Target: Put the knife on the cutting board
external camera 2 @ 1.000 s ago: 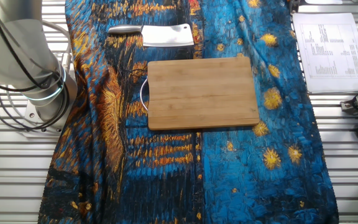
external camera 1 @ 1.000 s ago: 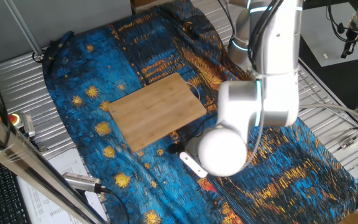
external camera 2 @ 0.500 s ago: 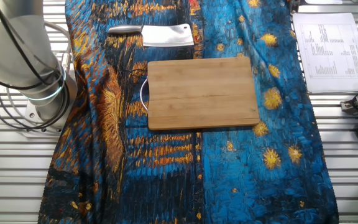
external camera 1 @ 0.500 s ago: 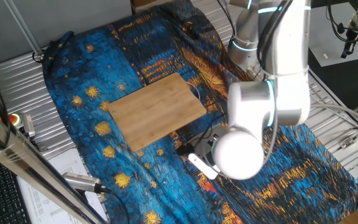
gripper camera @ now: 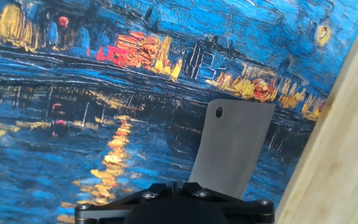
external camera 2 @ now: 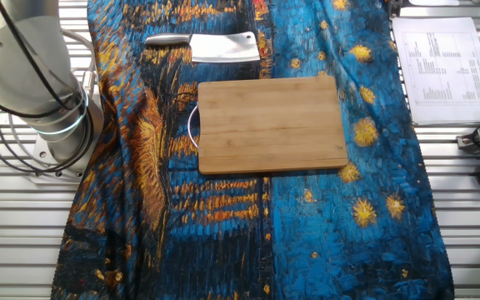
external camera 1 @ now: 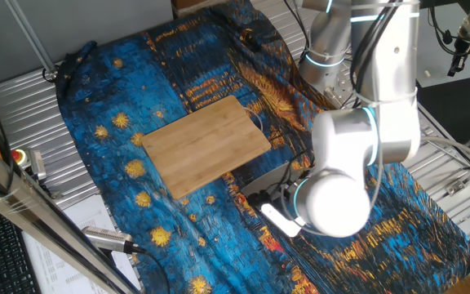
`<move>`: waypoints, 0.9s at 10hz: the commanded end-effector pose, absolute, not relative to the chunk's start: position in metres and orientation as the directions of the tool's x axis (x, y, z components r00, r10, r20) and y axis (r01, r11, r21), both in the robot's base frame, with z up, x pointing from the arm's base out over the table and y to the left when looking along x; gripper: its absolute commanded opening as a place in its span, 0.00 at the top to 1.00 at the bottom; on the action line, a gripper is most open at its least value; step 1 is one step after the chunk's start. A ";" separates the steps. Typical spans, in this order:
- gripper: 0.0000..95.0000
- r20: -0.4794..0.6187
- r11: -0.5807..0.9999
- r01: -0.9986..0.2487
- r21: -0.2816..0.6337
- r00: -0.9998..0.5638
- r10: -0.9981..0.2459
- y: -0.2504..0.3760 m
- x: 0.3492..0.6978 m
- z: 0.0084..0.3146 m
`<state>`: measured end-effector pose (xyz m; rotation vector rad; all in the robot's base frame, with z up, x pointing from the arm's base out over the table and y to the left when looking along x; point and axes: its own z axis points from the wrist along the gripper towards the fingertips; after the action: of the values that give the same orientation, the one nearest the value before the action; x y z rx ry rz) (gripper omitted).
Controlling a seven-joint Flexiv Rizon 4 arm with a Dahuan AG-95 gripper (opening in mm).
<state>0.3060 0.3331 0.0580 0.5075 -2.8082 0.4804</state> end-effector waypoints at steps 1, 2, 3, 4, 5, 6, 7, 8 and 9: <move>0.80 0.302 0.875 -0.381 -0.299 -0.907 -0.292 0.336 0.306 0.057; 0.80 0.306 0.868 -0.387 -0.311 -0.906 -0.294 0.337 0.306 0.057; 0.80 0.312 0.857 -0.397 -0.328 -0.902 -0.298 0.337 0.306 0.057; 0.80 0.316 0.850 -0.406 -0.336 -0.899 -0.304 0.337 0.306 0.057; 0.80 0.326 0.841 -0.417 -0.346 -0.893 -0.309 0.337 0.306 0.056; 1.00 0.334 0.832 -0.422 -0.360 -0.891 -0.307 0.337 0.305 0.056; 1.00 0.335 0.825 -0.421 -0.376 -0.892 -0.303 0.336 0.305 0.056; 1.00 0.343 0.810 -0.434 -0.395 -0.887 -0.309 0.335 0.305 0.057; 1.00 0.349 0.802 -0.442 -0.402 -0.884 -0.312 0.335 0.305 0.056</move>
<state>0.3055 0.3363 0.0548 0.5780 -2.7241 0.7013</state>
